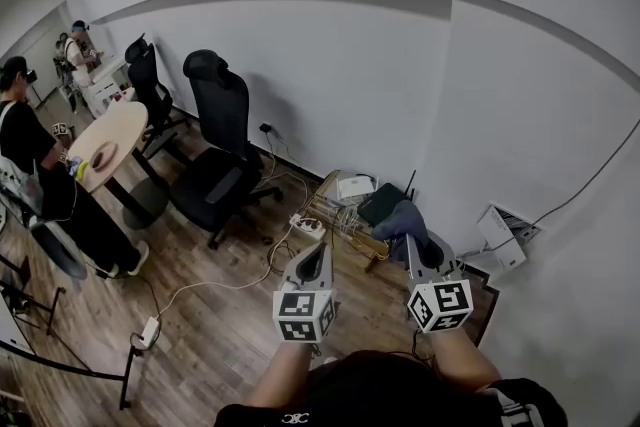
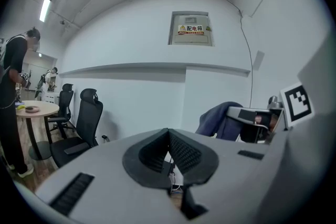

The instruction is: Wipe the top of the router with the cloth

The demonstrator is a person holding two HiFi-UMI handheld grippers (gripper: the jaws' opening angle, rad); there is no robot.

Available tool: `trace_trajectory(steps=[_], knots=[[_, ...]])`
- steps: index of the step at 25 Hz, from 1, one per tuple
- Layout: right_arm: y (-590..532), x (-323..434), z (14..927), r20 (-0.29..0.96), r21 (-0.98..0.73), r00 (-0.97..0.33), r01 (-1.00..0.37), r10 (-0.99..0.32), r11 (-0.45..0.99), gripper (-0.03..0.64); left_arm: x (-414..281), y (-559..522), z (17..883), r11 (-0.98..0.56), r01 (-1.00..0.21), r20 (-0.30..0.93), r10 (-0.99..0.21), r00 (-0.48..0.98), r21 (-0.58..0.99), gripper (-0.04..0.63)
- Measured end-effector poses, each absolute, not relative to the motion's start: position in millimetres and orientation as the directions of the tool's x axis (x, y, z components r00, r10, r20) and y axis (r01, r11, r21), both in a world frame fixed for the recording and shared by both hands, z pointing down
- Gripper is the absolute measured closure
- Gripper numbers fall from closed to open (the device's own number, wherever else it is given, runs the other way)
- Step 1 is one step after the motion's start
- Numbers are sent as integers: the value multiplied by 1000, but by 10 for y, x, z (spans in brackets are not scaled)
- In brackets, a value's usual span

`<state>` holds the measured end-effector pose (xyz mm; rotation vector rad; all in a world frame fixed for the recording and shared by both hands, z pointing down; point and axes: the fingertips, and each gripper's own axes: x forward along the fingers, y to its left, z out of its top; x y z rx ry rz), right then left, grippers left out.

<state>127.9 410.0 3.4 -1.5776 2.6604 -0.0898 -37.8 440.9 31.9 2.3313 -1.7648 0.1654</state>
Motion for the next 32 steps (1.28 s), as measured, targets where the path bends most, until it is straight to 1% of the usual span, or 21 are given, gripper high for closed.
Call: trace_trajectory(steps=[5,9,15,24,32], knots=[[4123,1006,57,-13,-74,-469,-880,-883,468,603,-717,4428,383,-276,-955,223,-929,294,109,598],[4130,832,45,-15,-40,-439,-897,-898,439,603,-923,4435,408,-309,-945,225,-918,326,106,598],[4118,657,89,15,-22,-410,-912,-912,410,603,-1158,4420,468,-324,-938,221,-913,343,121,598],[3819,682,200,6,-108,-401,-911,-916,398,603,-1215,4158,533,-318,-943,221,-917,333,101,598],[3123,851,272,-19,-136,-409,-903,-912,407,603,-1054,3560,593,-309,-947,232,-918,321,87,598]])
